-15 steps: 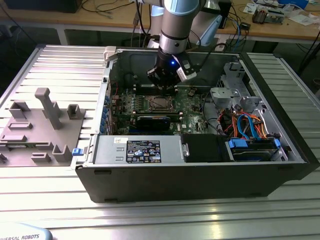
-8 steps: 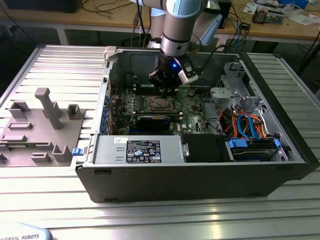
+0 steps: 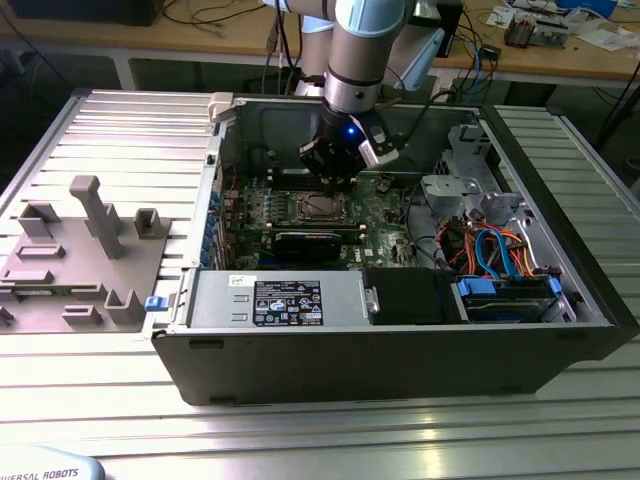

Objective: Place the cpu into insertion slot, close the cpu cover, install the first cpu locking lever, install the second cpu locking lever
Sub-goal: 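Install the first cpu locking lever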

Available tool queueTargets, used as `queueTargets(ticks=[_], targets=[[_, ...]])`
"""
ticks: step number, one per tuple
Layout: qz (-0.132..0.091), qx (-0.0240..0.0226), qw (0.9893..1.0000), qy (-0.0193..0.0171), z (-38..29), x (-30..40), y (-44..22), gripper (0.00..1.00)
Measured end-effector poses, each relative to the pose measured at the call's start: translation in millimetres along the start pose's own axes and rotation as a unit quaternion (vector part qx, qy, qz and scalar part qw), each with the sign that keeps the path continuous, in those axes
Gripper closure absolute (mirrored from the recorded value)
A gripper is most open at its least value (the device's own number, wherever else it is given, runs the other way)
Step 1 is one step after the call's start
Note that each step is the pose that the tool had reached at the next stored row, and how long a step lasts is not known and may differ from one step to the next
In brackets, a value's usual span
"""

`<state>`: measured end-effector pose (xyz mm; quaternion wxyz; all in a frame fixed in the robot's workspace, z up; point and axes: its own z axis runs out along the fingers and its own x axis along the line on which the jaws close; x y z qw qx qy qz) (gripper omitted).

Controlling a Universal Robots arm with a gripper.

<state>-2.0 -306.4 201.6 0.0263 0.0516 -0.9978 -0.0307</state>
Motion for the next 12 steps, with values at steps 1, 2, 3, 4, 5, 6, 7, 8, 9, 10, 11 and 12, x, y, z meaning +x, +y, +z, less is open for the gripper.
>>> queueTargets(ticks=[1, 2, 3, 4, 5, 6, 7, 8, 9, 10, 11, 12], targets=[[0.000, -0.0007, 1.0000, 0.0000, -0.5, 0.0, 0.1, 0.89], [0.000, -0.0017, 1.0000, 0.0001, -0.8, 0.0, 0.0, 0.89], [0.000, -0.0028, 1.0000, 0.0002, -1.2, -0.1, -0.2, 0.89], [0.000, -0.0042, 1.0000, 0.0002, -1.2, -0.6, -0.3, 0.89], [0.000, -0.0061, 1.0000, 0.0002, -1.3, -1.3, -0.4, 0.89], [0.000, -0.0075, 1.0000, 0.0003, -1.4, -1.8, -0.5, 0.89], [0.000, -0.0096, 1.0000, 0.0007, -1.1, -2.7, -0.5, 0.89], [0.000, -0.0105, 0.9999, 0.0012, -0.8, -3.4, -0.6, 0.89], [0.000, -0.0112, 0.9999, 0.0017, -0.6, -4.2, -0.7, 0.89], [0.000, -0.0122, 0.9999, 0.0023, -0.3, -4.8, -0.8, 0.89], [0.000, -0.0129, 0.9999, 0.0026, -0.3, -5.1, -0.9, 0.89], [0.000, -0.0138, 0.9999, 0.0027, -0.3, -5.2, -1.0, 0.89]])
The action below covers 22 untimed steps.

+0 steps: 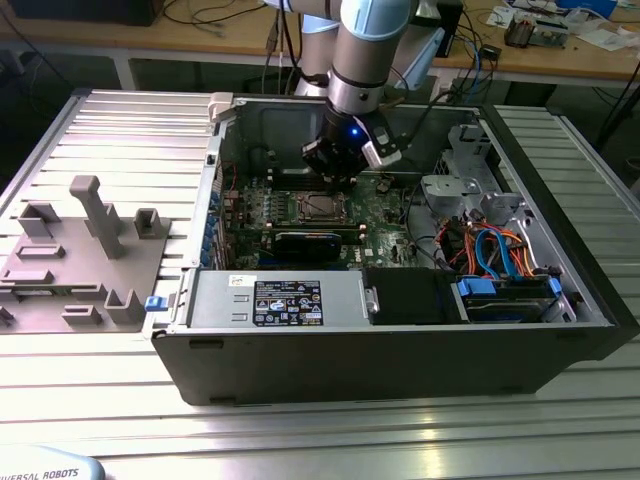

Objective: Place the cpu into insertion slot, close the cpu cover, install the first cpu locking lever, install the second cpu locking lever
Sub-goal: 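Install the first cpu locking lever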

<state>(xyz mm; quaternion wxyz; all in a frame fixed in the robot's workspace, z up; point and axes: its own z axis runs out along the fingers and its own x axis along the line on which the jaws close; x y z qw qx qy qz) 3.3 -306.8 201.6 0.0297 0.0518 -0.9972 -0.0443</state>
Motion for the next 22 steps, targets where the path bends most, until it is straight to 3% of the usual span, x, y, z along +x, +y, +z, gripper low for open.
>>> queueTargets(ticks=[4, 9, 11, 16, 19, 21, 22], targets=[[0.000, -0.0038, 1.0000, -0.0006, -0.6, -0.1, 0.2, 0.89], [0.000, -0.0035, 1.0000, -0.0004, -9.4, 0.4, 0.6, 0.89], [0.000, -0.0036, 1.0000, -0.0005, -10.3, 0.9, -3.2, 0.89], [0.000, -0.0036, 1.0000, -0.0005, -12.0, 3.0, -23.0, 0.89], [0.000, -0.0031, 1.0000, -0.0004, -12.6, 3.6, -29.0, 0.89], [0.000, 0.0013, 1.0000, 0.0000, -12.8, 4.0, -31.9, 0.89], [0.001, 0.0064, 1.0000, 0.0005, -12.8, 4.1, -32.4, 0.89]])
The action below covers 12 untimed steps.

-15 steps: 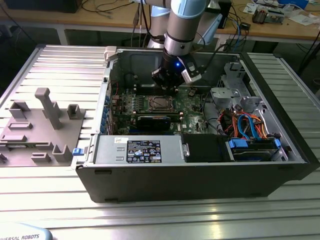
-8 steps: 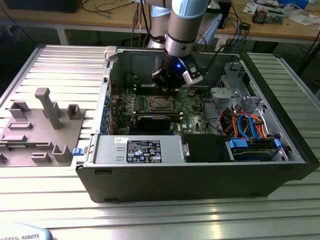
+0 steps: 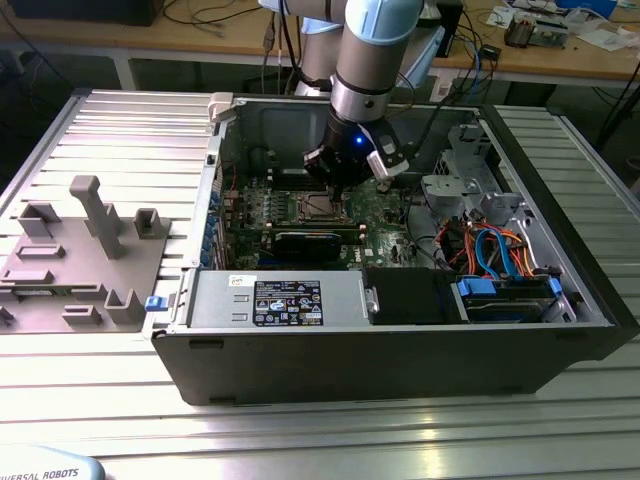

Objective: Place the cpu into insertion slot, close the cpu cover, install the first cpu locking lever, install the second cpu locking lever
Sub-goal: 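Install the first cpu locking lever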

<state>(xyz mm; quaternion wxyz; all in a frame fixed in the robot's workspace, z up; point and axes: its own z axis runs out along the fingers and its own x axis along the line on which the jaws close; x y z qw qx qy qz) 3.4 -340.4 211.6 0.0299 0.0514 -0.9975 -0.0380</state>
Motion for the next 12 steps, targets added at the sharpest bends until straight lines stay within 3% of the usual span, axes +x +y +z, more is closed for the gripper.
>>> queueTargets(ticks=[2, 3, 4, 7, 12], targets=[[0.001, 0.0199, 0.9998, 0.0021, -0.2, 0.0, -0.6, 0.89], [0.002, 0.0322, 0.9995, 0.0033, -0.1, 0.0, -0.6, 0.89], [0.002, 0.0374, 0.9993, 0.0038, 0.0, 0.0, -0.6, 0.89], [0.002, 0.0378, 0.9993, 0.0039, -1.0, 0.0, -0.6, 0.89], [0.002, 0.0378, 0.9993, 0.0038, -10.5, 0.6, 0.2, 0.89]])
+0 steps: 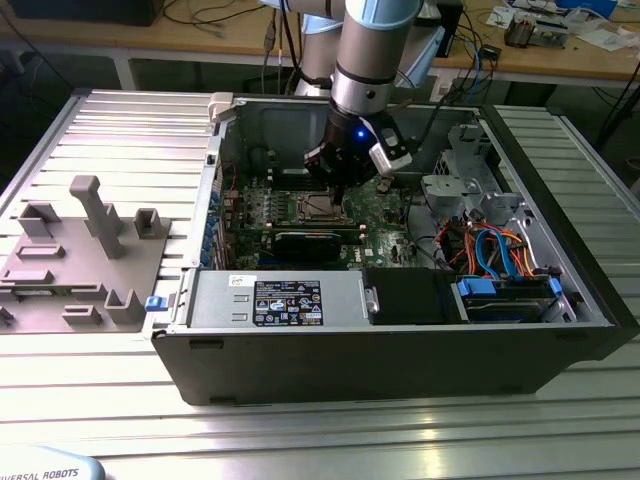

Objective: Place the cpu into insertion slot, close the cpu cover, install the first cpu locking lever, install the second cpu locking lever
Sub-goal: 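Install the first cpu locking lever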

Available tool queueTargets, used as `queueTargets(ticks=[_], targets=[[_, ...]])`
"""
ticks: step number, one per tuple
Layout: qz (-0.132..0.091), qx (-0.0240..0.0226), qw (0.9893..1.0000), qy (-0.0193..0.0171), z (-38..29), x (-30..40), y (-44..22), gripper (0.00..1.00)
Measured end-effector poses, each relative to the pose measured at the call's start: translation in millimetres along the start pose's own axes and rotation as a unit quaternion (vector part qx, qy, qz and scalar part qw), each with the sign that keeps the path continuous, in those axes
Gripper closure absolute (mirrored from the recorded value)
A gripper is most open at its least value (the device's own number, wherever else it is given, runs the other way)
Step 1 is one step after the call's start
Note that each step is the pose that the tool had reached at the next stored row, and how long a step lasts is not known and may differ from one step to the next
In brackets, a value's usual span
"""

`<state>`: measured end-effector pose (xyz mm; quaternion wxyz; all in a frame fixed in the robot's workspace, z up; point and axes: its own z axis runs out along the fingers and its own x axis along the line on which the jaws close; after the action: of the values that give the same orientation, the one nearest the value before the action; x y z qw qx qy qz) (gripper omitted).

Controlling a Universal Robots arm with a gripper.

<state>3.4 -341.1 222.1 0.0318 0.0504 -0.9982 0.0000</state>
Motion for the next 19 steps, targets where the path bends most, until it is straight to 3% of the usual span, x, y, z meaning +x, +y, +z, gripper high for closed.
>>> queueTargets(ticks=[10, 15, 19], targets=[[0.000, 0.0000, 1.0000, 0.0000, -12.6, 0.8, 0.1, 0.89], [0.000, 0.0000, 1.0000, 0.0000, -22.3, 1.4, 0.1, 0.89], [0.000, -0.0001, 1.0000, -0.0001, -24.0, 1.5, 0.1, 0.89]])
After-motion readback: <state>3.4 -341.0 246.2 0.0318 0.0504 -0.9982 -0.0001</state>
